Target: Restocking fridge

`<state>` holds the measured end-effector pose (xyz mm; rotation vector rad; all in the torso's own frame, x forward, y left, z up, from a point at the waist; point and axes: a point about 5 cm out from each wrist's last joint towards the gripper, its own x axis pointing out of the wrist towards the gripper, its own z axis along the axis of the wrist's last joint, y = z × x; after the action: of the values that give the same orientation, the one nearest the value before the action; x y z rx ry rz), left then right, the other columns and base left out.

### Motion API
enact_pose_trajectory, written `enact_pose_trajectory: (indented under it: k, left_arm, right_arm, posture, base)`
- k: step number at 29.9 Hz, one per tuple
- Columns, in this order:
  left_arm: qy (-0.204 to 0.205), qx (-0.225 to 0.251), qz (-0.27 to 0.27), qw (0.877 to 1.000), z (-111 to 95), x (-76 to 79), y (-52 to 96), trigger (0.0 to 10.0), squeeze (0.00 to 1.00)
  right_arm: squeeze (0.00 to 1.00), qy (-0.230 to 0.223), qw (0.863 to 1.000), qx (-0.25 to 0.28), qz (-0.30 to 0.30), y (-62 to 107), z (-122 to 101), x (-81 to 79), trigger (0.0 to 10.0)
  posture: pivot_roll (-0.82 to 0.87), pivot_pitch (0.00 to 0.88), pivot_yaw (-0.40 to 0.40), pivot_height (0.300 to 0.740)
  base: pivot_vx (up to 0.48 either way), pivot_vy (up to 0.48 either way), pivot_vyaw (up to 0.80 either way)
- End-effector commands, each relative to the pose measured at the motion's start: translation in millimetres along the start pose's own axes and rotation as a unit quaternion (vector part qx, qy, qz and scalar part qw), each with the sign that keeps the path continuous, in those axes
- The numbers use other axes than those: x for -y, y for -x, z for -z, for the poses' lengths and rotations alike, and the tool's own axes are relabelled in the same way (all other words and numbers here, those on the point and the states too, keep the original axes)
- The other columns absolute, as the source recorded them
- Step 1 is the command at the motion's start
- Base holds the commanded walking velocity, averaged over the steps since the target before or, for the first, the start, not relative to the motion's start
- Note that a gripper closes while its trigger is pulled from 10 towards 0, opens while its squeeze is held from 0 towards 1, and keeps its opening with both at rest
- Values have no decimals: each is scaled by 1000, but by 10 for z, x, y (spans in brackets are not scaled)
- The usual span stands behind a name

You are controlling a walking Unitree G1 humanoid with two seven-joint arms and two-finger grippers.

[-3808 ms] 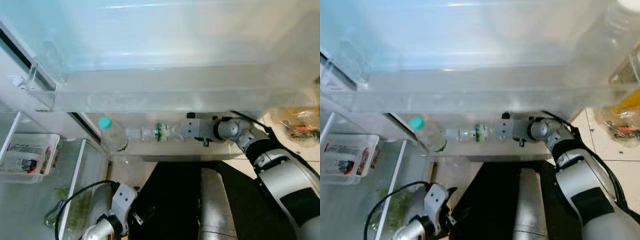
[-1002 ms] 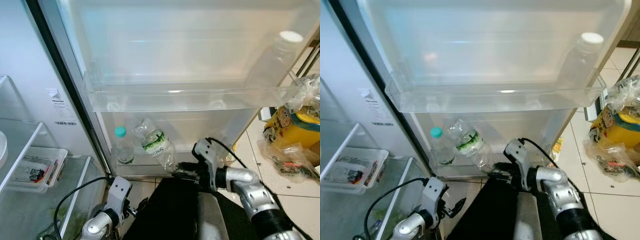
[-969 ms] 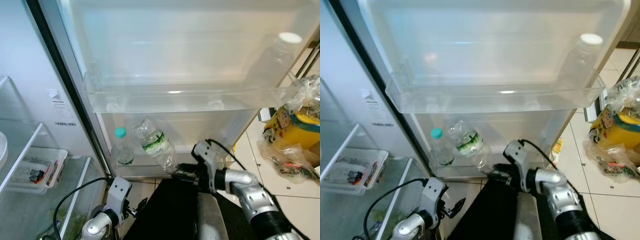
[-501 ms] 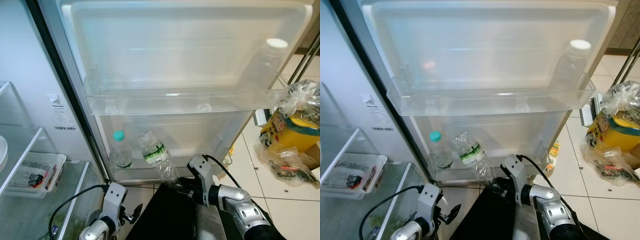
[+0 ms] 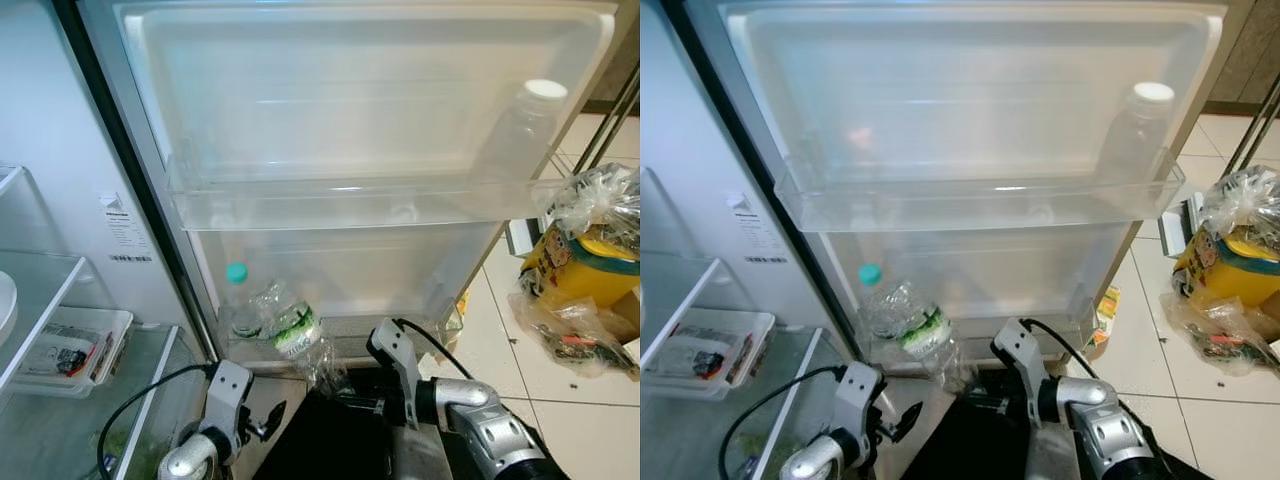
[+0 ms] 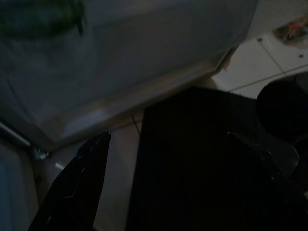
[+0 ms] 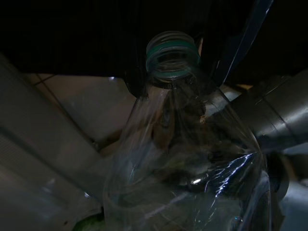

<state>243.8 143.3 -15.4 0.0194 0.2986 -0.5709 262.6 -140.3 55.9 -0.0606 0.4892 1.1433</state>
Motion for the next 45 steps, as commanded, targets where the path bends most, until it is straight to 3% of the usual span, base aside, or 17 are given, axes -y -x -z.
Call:
enact_pose_trajectory:
  k: [1, 7, 9, 11, 12, 13, 16, 17, 18, 19, 29, 30, 31, 32, 34, 37, 45]
  left_arm:
    - [-24, 12, 5, 1000, -56, -107, 65, 10000, 0]
    - [-55, 29, 36, 997, -153, -140, 84, 10000, 0]
    - [-78, 43, 91, 992, -240, -91, 80, 10000, 0]
    - [-78, 43, 91, 992, -240, -91, 80, 10000, 0]
    - [-92, 46, 124, 987, -273, -48, 81, 10000, 0]
    - [-92, 46, 124, 987, -273, -48, 81, 10000, 0]
    - [-143, 49, 193, 970, -360, 58, 87, 10000, 0]
    - [-143, 49, 193, 970, -360, 58, 87, 10000, 0]
    - [-146, 52, 205, 967, -388, 78, 88, 10000, 1000]
    - [-159, 57, 235, 957, -445, 138, 97, 10000, 1000]
    - [-222, 89, 273, 932, -743, 196, 108, 10000, 1000]
    - [-255, 105, 289, 917, -899, 248, 108, 10000, 1000]
    - [-267, 112, 297, 910, -964, 279, 107, 10000, 1000]
    - [-267, 112, 297, 910, -964, 279, 107, 10000, 1000]
    - [-286, 134, 320, 893, -1135, 395, 109, 10000, 1000]
    - [-307, 145, 333, 879, -1218, 474, 106, 10000, 1000]
    - [-351, 177, 290, 873, -1429, 479, 57, 10000, 1000]
  right_arm:
    - [0, -6, 999, -35, -9, 66, 88, -13, 10000]
    - [0, -6, 998, -66, -6, 203, 115, 44, 10000]
    - [0, -1, 995, -94, 11, 328, 135, 123, 10000]
    - [0, -1, 995, -94, 11, 328, 135, 123, 10000]
    - [0, -3, 994, -105, 22, 376, 143, 162, 10000]
    - [0, -3, 994, -105, 22, 376, 143, 162, 10000]
    - [0, -11, 992, -121, 29, 434, 173, 191, 10000]
    - [0, -11, 992, -121, 29, 434, 173, 191, 10000]
    - [0, -9, 992, -124, 29, 436, 176, 192, 10000]
    - [0, -9, 991, -129, 29, 436, 188, 189, 10000]
    - [0, -20, 987, -154, 36, 458, 249, 198, 10000]
    - [0, -26, 986, -159, 44, 463, 262, 221, 10000]
    - [0, -25, 985, -162, 48, 464, 263, 234, 10000]
    - [0, -25, 985, -162, 48, 464, 263, 234, 10000]
    - [0, -26, 985, -160, 57, 458, 239, 275, 10000]
    - [0, -29, 984, -160, 67, 461, 221, 308, 10000]
    - [0, -32, 984, -160, 72, 465, 210, 326, 10000]
  posture:
    - [-28, 130, -3, 453]
    - [-25, 129, -5, 453]
    - [-26, 129, -8, 453]
    - [-26, 129, -8, 453]
    - [-28, 126, -9, 453]
    - [-28, 126, -9, 453]
    - [-30, 125, -10, 453]
    - [-30, 125, -10, 453]
    - [-32, 125, -9, 453]
    - [-32, 125, -9, 453]
    - [-32, 123, -11, 453]
    - [-33, 121, -12, 453]
    - [-33, 121, -12, 453]
    - [-33, 121, -12, 453]
    - [-33, 121, -13, 453]
    - [-36, 120, -14, 453]
    - [-37, 120, -16, 453]
  base:
    - [0, 0, 0]
    - [0, 0, 0]
    - [0, 0, 0]
    - [0, 0, 0]
    - [0, 0, 0]
    - [0, 0, 0]
    - [0, 0, 0]
    - [0, 0, 0]
    - [0, 0, 0]
    - [0, 0, 0]
    - [0, 0, 0]
    - [0, 0, 0]
    - [0, 0, 0]
    - [0, 0, 0]
    - [0, 0, 0]
    - [0, 0, 0]
    - [0, 0, 0]
